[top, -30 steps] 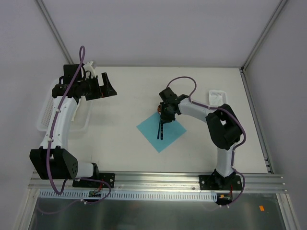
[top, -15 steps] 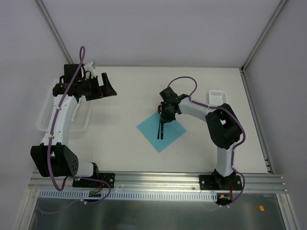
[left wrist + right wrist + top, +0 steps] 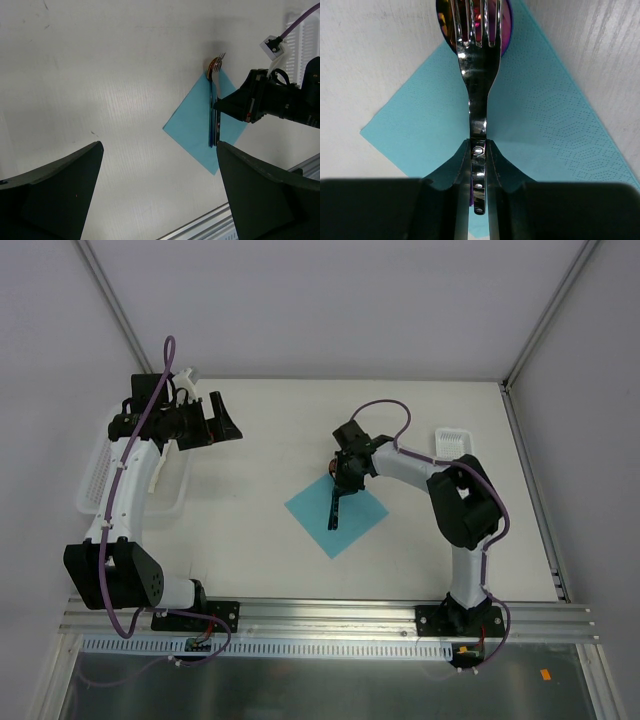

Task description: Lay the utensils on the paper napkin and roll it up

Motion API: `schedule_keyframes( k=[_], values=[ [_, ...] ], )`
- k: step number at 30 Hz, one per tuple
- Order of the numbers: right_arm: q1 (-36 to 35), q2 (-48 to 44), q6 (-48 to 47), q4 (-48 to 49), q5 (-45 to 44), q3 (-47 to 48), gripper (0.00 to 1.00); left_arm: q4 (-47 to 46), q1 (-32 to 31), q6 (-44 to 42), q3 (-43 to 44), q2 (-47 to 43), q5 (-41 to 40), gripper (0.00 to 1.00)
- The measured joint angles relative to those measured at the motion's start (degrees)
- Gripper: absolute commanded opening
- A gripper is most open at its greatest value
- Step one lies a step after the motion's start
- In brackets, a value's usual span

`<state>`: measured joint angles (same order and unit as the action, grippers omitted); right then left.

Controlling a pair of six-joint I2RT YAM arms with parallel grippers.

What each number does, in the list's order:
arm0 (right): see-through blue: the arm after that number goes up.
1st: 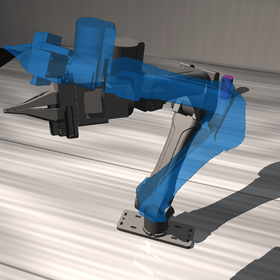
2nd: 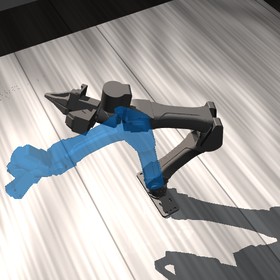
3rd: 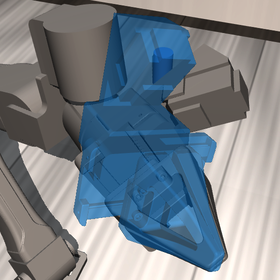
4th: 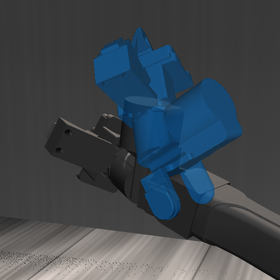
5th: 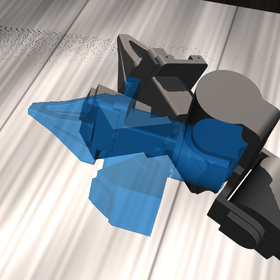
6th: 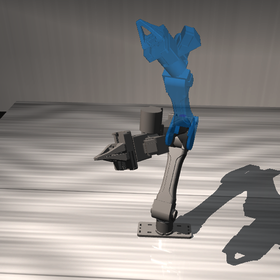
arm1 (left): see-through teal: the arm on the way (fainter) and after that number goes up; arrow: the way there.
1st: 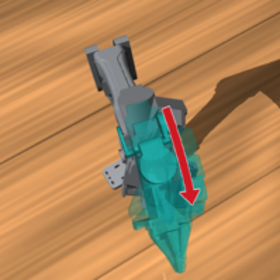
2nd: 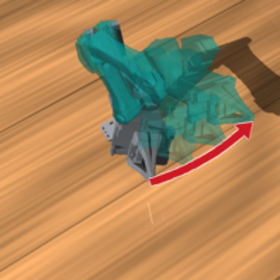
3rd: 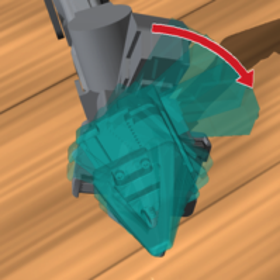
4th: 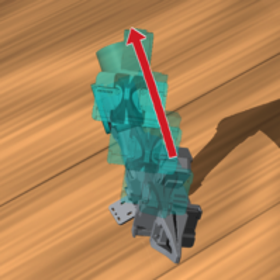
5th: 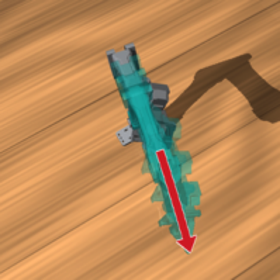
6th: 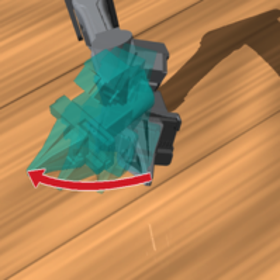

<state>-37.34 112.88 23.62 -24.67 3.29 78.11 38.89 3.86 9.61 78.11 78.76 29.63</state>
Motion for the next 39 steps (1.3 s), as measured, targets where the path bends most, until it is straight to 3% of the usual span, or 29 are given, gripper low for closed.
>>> schedule_keyframes(
  k=[7,17,22,29,31,35,39],
  values=[
    [0.1,0.4,0.4,0.0,0.5,0.4,0.15,0.0,0.3,0.0,0.0,0.0,0.4,0.99],
    [0.2,0.4,1.3,0.0,0.7,0.4,0.34,0.0,0.7,-0.1,0.0,0.0,1.6,0.99],
    [0.2,0.4,1.5,0.0,0.9,0.4,0.36,0.0,0.7,-0.5,0.0,0.0,2.3,0.99],
    [0.4,-2.5,2.0,0.0,1.9,0.4,0.45,0.1,0.7,-6.4,-0.3,-1.7,7.0,0.98],
    [0.7,-5.4,2.1,-0.1,2.1,0.4,0.48,0.0,0.7,-9.6,-0.3,-3.0,9.5,0.95],
    [3.3,-12.3,1.9,-0.2,3.3,0.4,0.52,-0.5,-1.7,-18.9,-2.8,-7.6,12.2,0.76],
    [9.4,-20.1,0.8,-0.2,5.5,0.3,0.6,-1.2,-16.8,-29.7,-8.6,-12.4,7.8,0.57]
  ],
)
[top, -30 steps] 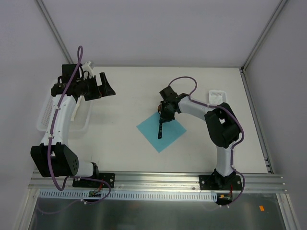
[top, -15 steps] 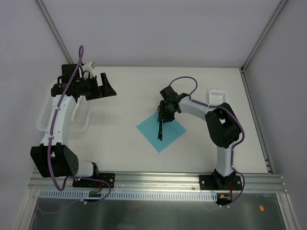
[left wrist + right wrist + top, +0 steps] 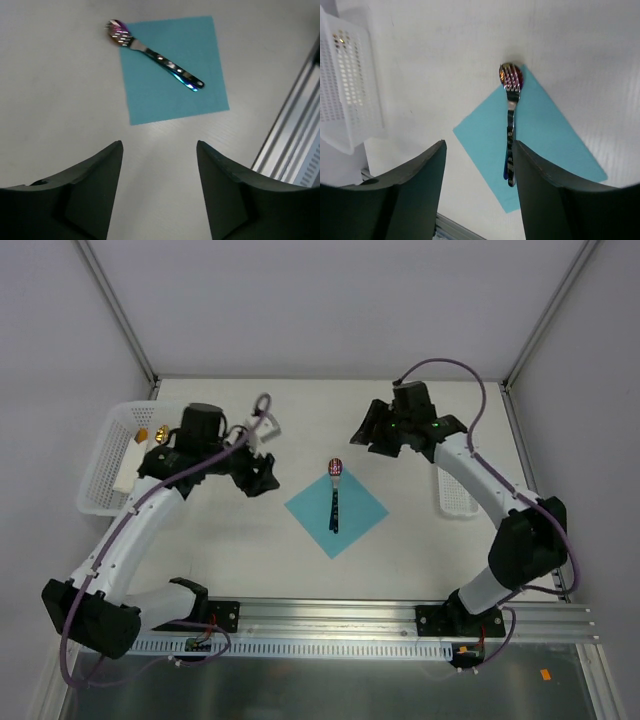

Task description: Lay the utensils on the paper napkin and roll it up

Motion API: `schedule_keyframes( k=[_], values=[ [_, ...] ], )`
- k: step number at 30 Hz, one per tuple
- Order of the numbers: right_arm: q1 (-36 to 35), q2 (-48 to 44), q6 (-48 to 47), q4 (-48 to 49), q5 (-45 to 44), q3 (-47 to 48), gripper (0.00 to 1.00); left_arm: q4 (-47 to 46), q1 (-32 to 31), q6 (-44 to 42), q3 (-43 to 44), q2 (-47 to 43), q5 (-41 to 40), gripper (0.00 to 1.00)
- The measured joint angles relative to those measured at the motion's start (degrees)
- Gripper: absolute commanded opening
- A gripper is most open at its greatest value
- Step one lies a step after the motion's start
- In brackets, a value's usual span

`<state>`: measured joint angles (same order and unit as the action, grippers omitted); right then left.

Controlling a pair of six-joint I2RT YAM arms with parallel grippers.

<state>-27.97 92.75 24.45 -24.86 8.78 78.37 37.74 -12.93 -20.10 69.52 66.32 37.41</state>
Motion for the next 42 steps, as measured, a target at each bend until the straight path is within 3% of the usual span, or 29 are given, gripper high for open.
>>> schedule_keyframes(
  k=[2,6,11,15,25,42],
  values=[
    [3.4,-3.6,-0.9,0.3,1.2,-1.1,0.68,-0.1,-11.1,-5.0,-3.2,-0.4,-3.3,0.48],
    [9.6,-10.6,-3.1,-0.3,3.1,-7.0,0.99,0.1,-24.2,-11.7,-7.3,4.5,-6.5,0.38],
    [13.0,-16.5,-5.6,-2.5,5.2,-15.2,0.99,-5.8,-33.7,-18.5,-13.5,10.4,-8.8,0.23],
    [14.2,-19.4,-7.4,-3.8,6.3,-19.6,0.99,-9.5,-40.1,-23.7,-16.0,14.6,-10.2,0.21],
    [16.5,-22.3,-10.5,-4.5,8.8,-23.9,0.99,-18.4,-47.1,-30.1,-15.9,26.0,-12.5,0.25],
    [20.9,-22.3,-13.6,-4.5,13.0,-26.3,0.99,-22.3,-47.8,-32.3,-14.7,31.0,-16.0,0.27]
  ],
)
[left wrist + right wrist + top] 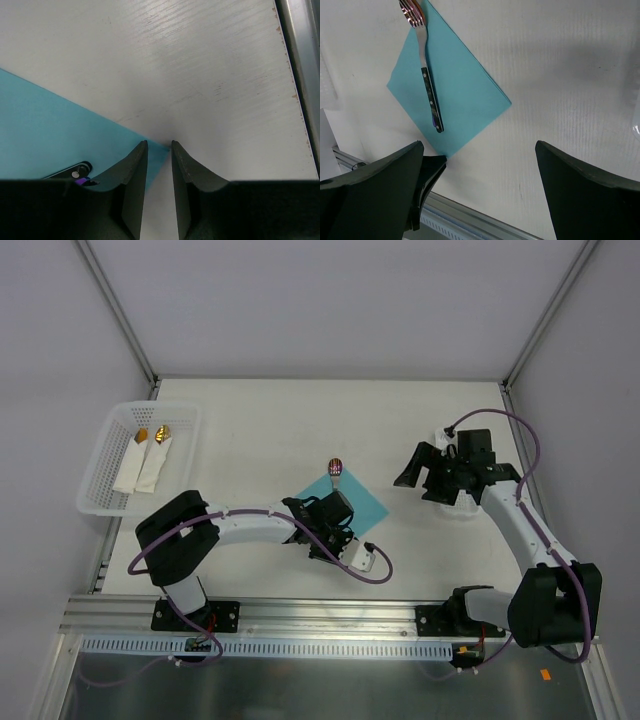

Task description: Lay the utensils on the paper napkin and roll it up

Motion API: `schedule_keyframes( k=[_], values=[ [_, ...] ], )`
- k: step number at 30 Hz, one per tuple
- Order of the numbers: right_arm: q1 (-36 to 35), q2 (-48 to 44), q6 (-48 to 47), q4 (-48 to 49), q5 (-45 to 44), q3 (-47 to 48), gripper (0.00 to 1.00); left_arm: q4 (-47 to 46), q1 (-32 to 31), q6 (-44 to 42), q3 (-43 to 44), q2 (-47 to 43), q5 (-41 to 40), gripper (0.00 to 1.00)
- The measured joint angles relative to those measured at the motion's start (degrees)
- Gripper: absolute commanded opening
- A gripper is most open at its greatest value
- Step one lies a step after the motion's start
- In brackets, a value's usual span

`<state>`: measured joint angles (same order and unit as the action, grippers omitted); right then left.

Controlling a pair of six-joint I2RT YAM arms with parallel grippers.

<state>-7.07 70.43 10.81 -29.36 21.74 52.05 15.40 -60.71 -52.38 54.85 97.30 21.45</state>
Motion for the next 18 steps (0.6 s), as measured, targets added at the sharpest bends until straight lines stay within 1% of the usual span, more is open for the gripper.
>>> schedule_keyframes(
  k=[6,10,14,15,18],
  values=[
    [0.6,0.0,-0.6,0.0,0.3,0.0,0.99,-0.2,0.1,0.0,0.0,0.0,-0.6,0.29],
    [1.1,0.0,-0.7,0.0,0.3,0.0,0.99,-0.2,1.0,0.0,0.1,0.2,-0.5,0.28],
    [1.7,0.0,-0.8,0.0,0.6,-0.1,0.99,-0.5,2.5,0.0,0.7,0.9,0.2,0.22],
    [1.8,0.0,-0.9,0.0,0.7,-0.2,0.99,-0.6,2.7,-0.1,0.7,1.0,0.3,0.17],
    [2.3,0.0,-0.9,0.0,0.9,-0.3,0.99,-0.7,3.0,-0.3,0.7,1.1,0.6,0.12]
  ],
)
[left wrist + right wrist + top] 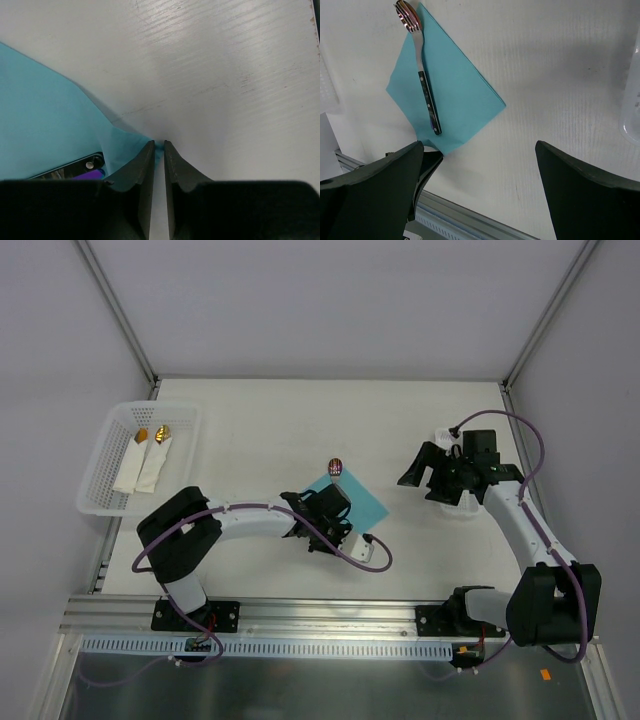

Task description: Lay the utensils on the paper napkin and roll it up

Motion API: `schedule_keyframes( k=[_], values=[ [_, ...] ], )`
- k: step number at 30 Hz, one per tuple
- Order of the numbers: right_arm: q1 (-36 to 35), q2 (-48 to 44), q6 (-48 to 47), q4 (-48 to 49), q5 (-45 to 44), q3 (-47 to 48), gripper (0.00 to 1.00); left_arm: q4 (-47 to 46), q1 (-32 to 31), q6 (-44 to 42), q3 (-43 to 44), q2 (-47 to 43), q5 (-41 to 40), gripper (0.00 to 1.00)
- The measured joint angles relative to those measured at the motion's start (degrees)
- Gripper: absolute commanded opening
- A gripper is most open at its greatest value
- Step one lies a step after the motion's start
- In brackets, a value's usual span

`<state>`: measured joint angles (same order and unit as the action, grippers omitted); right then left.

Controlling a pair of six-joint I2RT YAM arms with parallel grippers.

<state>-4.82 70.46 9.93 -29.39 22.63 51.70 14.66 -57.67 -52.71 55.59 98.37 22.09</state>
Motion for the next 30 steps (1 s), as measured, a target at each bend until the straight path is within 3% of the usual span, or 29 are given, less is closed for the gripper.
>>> schedule_keyframes(
  k=[6,21,30],
  values=[
    [0.6,0.0,-0.2,0.0,0.6,0.0,0.99,0.2,-0.2,0.3,0.0,0.0,0.3,0.0],
    [1.0,0.0,-0.2,0.1,1.8,-0.9,0.99,3.4,-5.5,6.8,-1.5,-2.6,2.4,0.0],
    [1.0,0.0,-0.7,0.1,2.6,-1.5,0.99,6.2,-1.5,9.8,3.9,-2.9,4.1,0.0]
  ],
)
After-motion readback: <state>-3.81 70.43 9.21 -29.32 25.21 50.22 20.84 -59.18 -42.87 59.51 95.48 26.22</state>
